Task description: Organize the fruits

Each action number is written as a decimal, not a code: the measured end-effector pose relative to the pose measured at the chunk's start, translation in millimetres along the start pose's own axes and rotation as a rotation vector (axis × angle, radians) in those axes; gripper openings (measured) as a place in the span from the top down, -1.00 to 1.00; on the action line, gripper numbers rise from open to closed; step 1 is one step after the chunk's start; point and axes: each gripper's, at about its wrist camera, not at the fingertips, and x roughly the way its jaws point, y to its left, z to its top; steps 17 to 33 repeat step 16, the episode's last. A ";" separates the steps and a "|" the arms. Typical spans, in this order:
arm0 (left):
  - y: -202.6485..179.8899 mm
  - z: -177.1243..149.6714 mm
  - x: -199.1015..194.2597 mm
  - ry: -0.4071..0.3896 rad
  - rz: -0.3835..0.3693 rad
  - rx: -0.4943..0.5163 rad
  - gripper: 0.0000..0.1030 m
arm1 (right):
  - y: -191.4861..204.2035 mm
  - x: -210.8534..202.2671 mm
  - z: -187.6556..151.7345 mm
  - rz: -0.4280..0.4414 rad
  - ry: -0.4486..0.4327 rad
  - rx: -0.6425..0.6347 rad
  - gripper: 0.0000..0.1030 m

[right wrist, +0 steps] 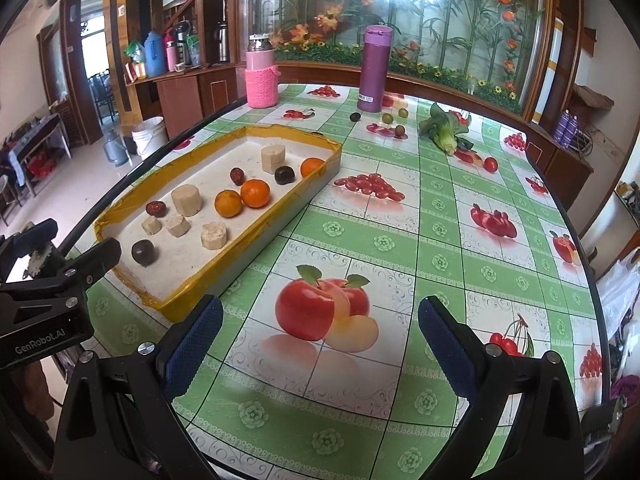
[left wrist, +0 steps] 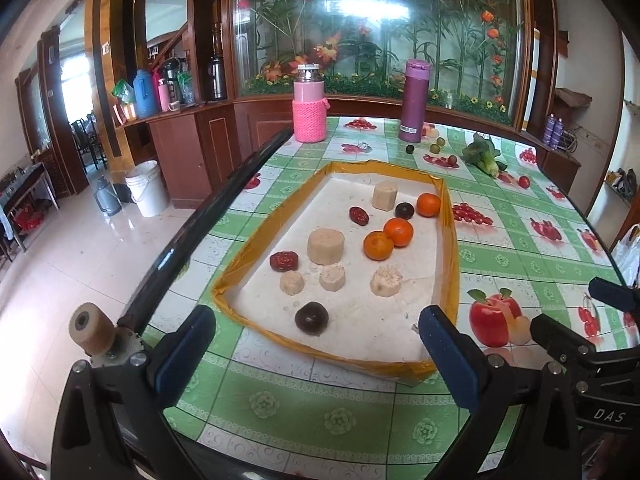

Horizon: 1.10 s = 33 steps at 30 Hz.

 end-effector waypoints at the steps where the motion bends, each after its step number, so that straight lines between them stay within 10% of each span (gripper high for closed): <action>1: 0.7 -0.1 0.0 -0.002 -0.014 -0.004 -0.99 | 0.4 -0.2 -0.1 -0.002 0.000 0.001 -0.93; 33: 3.2 -1.3 0.7 0.003 -0.086 -0.045 -0.99 | 3.0 -0.6 0.7 -0.007 0.005 0.011 -0.93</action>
